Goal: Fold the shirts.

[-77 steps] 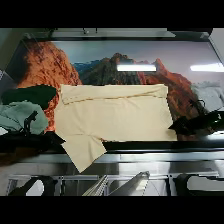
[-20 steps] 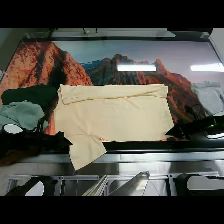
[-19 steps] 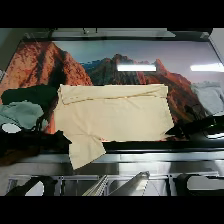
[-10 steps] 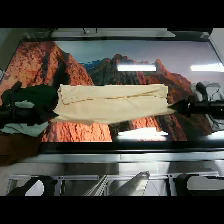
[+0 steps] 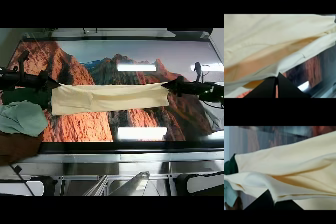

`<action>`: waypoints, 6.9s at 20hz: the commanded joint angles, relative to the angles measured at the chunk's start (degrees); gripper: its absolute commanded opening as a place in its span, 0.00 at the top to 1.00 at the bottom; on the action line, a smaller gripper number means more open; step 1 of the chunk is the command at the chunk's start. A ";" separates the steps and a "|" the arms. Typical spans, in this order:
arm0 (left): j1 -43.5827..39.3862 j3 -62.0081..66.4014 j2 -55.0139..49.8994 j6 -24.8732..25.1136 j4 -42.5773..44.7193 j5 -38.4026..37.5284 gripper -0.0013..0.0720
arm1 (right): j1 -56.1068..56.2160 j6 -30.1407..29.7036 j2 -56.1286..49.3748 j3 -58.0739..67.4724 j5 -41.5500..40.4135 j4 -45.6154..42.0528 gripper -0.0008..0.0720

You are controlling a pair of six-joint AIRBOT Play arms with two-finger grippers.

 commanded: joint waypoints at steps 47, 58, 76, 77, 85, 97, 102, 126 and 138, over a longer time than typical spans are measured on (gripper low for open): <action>-1.60 34.60 -21.64 0.26 -2.97 -8.39 0.97 | 1.33 0.31 -13.53 7.28 -1.40 -6.45 0.02; -14.14 34.56 -26.03 0.26 -2.49 -9.84 0.97 | 3.67 5.49 -13.38 15.52 2.91 -6.23 0.97; -38.64 34.60 -35.19 -6.25 6.34 10.03 0.97 | 4.76 16.13 -6.05 30.40 12.09 -15.74 0.97; -38.77 34.60 -35.19 -6.27 6.08 10.25 0.97 | 4.61 16.11 -6.03 30.82 12.74 -15.89 0.97; -39.71 34.60 -35.19 -9.66 6.01 20.44 0.97 | 4.61 17.20 -5.95 34.36 19.30 -15.80 0.97; -40.87 34.62 -33.22 -9.84 4.44 18.05 0.97 | 6.84 19.37 -5.88 39.28 22.45 -12.85 0.97; -33.73 34.62 -22.86 -9.77 4.48 9.51 0.97 | 9.90 20.39 -5.88 39.28 19.80 -12.81 0.97; -9.25 29.92 -6.38 -4.66 4.48 -15.58 0.97 | 45.46 17.20 -18.05 39.30 -22.36 -1.99 0.97; -7.76 29.90 -6.40 -2.89 4.52 -15.56 0.97 | 52.63 2.10 -19.96 39.30 -36.28 7.58 0.58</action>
